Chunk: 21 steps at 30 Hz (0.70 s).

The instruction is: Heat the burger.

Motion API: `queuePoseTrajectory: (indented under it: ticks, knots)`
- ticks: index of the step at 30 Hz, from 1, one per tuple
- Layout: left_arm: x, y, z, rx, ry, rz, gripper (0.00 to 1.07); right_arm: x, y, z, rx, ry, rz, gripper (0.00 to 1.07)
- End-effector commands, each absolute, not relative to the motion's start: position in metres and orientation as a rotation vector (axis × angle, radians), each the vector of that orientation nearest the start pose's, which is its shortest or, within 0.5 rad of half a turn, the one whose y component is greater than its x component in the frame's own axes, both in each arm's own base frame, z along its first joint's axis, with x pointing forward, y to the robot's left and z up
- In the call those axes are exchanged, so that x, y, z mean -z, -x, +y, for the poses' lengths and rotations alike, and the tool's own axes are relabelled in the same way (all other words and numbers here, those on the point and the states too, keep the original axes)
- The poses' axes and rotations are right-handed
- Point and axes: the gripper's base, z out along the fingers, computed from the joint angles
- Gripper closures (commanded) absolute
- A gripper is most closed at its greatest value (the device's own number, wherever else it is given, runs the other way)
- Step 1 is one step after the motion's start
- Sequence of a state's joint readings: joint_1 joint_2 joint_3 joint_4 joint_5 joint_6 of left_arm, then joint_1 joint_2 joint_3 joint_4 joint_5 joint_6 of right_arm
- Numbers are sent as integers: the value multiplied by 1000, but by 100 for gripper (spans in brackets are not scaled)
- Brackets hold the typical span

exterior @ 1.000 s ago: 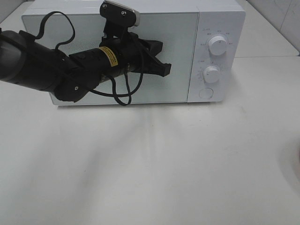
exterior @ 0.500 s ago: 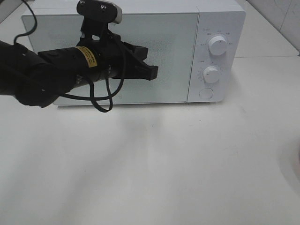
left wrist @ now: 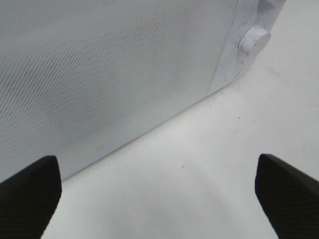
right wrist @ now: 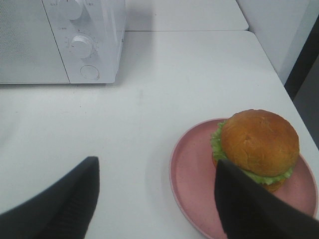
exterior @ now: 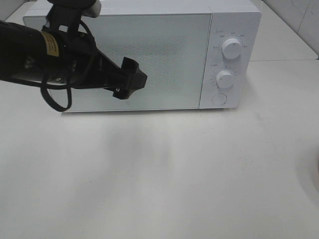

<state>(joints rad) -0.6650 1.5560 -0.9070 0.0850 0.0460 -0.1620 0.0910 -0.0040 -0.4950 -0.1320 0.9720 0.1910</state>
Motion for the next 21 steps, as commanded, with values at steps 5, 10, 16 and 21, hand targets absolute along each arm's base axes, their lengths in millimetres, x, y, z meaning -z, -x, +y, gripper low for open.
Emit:
queuePoseTrajectory:
  ticks: [5, 10, 16, 21]
  knots:
    - [-261, -233, -182, 333, -658, 2296, 6, -284, 5, -10, -22, -88, 1915, 44]
    - [-272, -210, -160, 241, -685, 2453, 6, -284, 5, -10, -22, -88, 1915, 44]
    - [-285, -199, -127, 176, -556, 2571, 6, -284, 5, -10, -22, -88, 1915, 44]
    - [-293, -200, -88, 98, -363, 2648, 6, -284, 5, -10, -22, -88, 1915, 44]
